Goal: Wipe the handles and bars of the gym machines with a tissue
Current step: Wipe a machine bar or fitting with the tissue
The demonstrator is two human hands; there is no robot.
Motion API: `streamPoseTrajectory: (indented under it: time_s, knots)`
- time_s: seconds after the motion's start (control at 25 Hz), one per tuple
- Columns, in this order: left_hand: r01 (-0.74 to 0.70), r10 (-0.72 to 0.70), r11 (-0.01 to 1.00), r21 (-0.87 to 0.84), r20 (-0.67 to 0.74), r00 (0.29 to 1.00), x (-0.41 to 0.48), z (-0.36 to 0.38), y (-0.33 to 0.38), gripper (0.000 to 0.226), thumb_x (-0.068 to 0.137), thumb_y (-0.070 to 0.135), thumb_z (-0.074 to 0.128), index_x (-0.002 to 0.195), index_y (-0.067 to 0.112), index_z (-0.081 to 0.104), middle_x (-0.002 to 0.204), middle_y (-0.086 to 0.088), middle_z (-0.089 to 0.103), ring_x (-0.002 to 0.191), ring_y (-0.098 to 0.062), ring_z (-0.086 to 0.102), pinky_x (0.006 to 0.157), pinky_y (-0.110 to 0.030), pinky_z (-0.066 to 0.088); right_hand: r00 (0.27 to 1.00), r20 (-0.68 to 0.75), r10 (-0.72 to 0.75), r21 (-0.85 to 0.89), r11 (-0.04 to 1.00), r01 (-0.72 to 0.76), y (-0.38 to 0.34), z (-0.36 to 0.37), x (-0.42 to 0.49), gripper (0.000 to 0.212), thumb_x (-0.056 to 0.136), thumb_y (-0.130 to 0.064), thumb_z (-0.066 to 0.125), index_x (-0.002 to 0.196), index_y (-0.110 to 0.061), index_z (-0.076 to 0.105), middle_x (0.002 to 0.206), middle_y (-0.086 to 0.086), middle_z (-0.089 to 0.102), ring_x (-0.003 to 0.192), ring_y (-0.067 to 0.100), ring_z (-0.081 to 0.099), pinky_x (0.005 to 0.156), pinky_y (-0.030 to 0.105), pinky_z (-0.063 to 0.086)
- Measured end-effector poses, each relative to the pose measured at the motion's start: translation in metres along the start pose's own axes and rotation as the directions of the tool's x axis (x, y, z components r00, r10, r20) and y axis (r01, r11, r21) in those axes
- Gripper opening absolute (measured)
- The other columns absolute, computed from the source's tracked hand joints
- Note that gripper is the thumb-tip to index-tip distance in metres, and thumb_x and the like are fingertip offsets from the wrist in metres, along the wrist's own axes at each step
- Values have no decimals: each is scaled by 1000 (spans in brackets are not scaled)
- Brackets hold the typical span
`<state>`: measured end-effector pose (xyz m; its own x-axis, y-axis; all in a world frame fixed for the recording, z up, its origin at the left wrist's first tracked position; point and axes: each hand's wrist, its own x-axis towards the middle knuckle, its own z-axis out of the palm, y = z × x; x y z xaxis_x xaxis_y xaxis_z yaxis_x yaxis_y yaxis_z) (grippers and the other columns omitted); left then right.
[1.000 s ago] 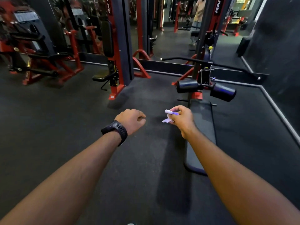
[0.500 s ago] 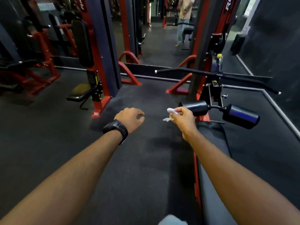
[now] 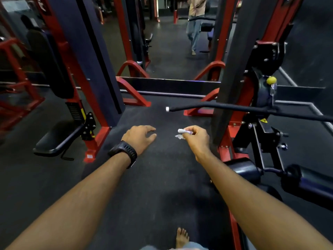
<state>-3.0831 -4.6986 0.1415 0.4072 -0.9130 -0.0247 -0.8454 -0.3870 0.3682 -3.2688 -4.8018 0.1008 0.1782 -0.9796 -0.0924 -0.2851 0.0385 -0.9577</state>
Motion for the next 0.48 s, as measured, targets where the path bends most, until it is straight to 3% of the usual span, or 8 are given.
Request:
streamPoseTrajectory:
  time_s: [0.2,0.36,0.48]
  knots:
    - [-38,39,997,-72,24,999,134,28,-18,34,93,45,60,124,34,66,123,6,68,112,-17,63,96,-34,50,997,-70,-18,-71,997,13,2,48,110,15,84,-13,63,82,-19,77,83,-8,72,78,5,63,61,5,40]
    - [-133,141,983,-129,58,988,246,68,-49,43,93,42,63,134,27,60,137,5,59,124,-15,56,102,-30,44,969,-171,-179,-175,973,149,21,93,187,12,86,-7,67,86,-15,76,90,-6,67,82,5,63,76,9,44]
    - [-221,241,962,-163,120,963,312,91,-63,51,93,38,65,140,23,54,145,1,51,133,-16,47,108,-28,36,933,-220,-284,-324,924,204,39,125,224,16,88,-1,66,100,-9,74,100,-3,66,89,-1,58,85,4,41]
